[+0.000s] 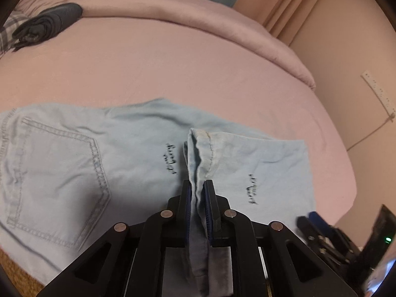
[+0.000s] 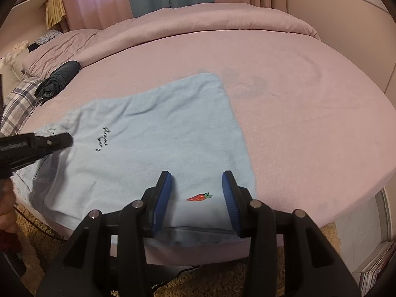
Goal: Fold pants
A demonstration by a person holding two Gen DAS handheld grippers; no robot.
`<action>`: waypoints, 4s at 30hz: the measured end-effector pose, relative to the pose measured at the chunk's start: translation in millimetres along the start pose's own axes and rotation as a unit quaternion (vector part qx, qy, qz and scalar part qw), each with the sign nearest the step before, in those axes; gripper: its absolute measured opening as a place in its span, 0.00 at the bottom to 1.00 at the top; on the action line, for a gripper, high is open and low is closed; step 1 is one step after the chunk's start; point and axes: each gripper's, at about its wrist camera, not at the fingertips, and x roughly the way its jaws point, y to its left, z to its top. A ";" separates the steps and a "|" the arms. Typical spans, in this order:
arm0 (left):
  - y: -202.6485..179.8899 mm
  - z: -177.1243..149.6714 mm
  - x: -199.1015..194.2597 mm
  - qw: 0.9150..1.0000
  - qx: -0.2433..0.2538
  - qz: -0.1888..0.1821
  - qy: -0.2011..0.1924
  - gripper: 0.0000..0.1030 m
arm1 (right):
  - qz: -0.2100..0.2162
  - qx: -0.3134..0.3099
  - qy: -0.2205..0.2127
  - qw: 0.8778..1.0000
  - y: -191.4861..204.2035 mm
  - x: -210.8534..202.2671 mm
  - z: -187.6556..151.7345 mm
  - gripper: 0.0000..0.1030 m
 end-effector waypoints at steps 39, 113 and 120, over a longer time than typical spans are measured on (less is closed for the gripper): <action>-28.2 -57.4 -1.3 0.997 0.071 0.019 -0.017 0.13 | -0.017 -0.013 0.011 1.000 1.7 -0.9 -12.8 0.43; 209.2 -65.0 -121.2 0.961 -0.245 0.098 -0.083 0.72 | 0.085 -0.111 0.045 0.989 171.9 44.9 71.2 0.50; 204.1 -70.7 -118.7 0.964 -0.232 0.079 -0.103 0.76 | 0.051 -0.140 0.045 0.988 173.7 62.5 28.8 0.49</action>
